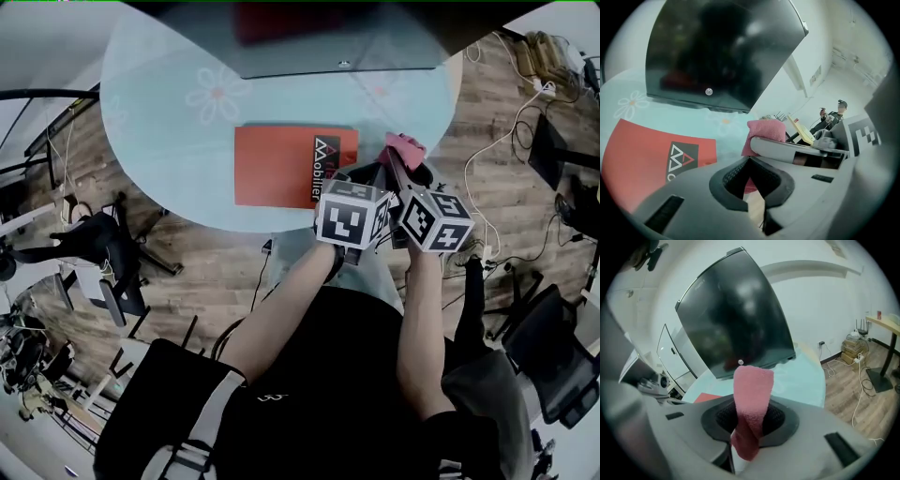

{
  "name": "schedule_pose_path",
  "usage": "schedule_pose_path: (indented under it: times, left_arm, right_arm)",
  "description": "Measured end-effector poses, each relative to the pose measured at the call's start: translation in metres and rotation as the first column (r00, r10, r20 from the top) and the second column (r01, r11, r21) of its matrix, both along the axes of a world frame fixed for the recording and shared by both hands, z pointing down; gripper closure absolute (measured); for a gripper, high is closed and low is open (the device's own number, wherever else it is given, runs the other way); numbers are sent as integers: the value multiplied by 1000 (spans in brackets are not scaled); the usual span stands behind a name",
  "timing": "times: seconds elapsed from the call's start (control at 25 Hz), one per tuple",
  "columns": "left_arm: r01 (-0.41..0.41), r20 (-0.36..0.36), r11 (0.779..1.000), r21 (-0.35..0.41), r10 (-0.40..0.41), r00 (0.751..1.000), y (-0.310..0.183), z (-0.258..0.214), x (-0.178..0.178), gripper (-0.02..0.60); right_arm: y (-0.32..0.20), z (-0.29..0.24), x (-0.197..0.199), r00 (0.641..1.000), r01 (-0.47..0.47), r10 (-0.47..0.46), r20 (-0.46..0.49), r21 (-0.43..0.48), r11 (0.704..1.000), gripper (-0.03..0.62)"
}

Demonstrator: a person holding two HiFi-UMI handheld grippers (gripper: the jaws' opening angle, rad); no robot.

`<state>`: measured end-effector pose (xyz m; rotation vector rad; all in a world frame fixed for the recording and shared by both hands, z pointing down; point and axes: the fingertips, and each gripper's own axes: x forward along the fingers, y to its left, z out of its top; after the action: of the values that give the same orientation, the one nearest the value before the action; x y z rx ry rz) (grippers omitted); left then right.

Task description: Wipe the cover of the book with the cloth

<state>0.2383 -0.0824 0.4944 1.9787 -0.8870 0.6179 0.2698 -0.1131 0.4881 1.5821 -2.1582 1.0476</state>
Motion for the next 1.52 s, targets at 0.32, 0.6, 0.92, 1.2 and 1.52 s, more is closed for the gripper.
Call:
schedule_pose_path:
  times: [0.32,0.6,0.92,1.2,1.52]
  left_arm:
    - [22,-6,998,65,-21,1000,-7,-24,-42,567]
    - [165,24,983,84,-168,986,-27,-20,-162,568]
    - [381,51,919,107,-387,921,-43,-30,-300,568]
    - [362,70,931,41,-364,929,-26,-7,-308,568]
    - [309,84,950,-47,-304,949,-14,37,-280,568]
  right_arm:
    - [-2,-20,-43,999,9,-10,48,35,999,496]
    - [-19,-22,-165,987,144,-148,57,70,987,496]
    - [-28,-29,-304,924,377,-380,30,76,923,496]
    - [-13,3,-311,923,380,-382,-38,-52,923,496]
    - [-15,40,-293,936,327,-341,-89,-137,935,499]
